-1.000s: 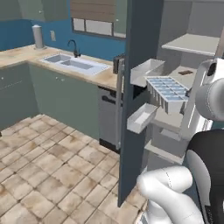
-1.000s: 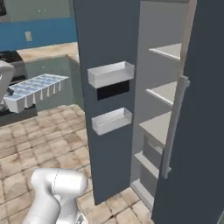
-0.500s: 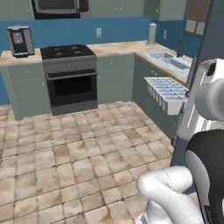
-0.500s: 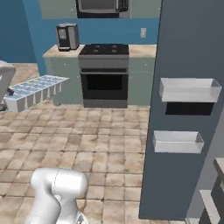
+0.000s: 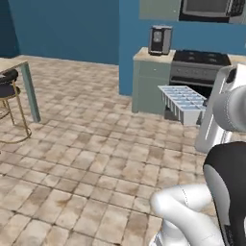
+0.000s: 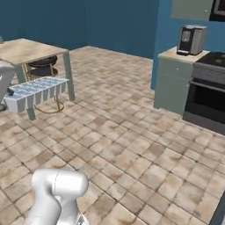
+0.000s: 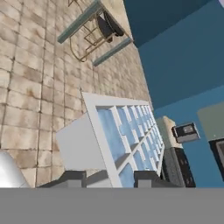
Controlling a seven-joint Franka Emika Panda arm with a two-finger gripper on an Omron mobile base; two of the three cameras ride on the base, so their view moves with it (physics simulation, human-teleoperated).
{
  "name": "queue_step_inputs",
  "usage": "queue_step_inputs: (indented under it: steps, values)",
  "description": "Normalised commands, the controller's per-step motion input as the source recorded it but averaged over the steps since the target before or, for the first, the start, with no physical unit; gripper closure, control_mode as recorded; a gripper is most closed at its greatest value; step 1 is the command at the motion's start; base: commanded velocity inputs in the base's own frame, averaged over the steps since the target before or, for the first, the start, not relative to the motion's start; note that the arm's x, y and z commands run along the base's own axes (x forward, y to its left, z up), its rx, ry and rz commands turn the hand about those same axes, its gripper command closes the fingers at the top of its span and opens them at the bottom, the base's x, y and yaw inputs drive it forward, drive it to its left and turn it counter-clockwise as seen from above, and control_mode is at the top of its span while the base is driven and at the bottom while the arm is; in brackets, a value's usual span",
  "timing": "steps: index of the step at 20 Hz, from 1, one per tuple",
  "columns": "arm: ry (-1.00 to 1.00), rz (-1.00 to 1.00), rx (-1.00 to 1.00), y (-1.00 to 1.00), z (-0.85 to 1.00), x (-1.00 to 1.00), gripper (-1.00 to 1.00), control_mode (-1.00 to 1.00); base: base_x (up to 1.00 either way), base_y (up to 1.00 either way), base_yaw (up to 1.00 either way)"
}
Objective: Open the freezer door, pick up the ice cube tray from the freezer, and place it on the dining counter.
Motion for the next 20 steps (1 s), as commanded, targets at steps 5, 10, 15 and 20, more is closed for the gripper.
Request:
queue_step_inputs:
  steps: [5, 10, 15, 20]
  values:
    - [0.00, 0.00, 0.00, 0.00, 0.00, 0.00, 1.00, 1.00, 0.41, 0.01, 0.85]
    - [0.00, 0.00, 0.00, 0.00, 0.00, 0.00, 1.00, 1.00, 0.85, 0.00, 0.74]
    - [0.00, 0.00, 0.00, 0.00, 0.00, 0.00, 1.00, 1.00, 1.00, 0.01, 0.56]
    - [0.00, 0.00, 0.00, 0.00, 0.00, 0.00, 1.00, 1.00, 1.00, -0.11, 0.40]
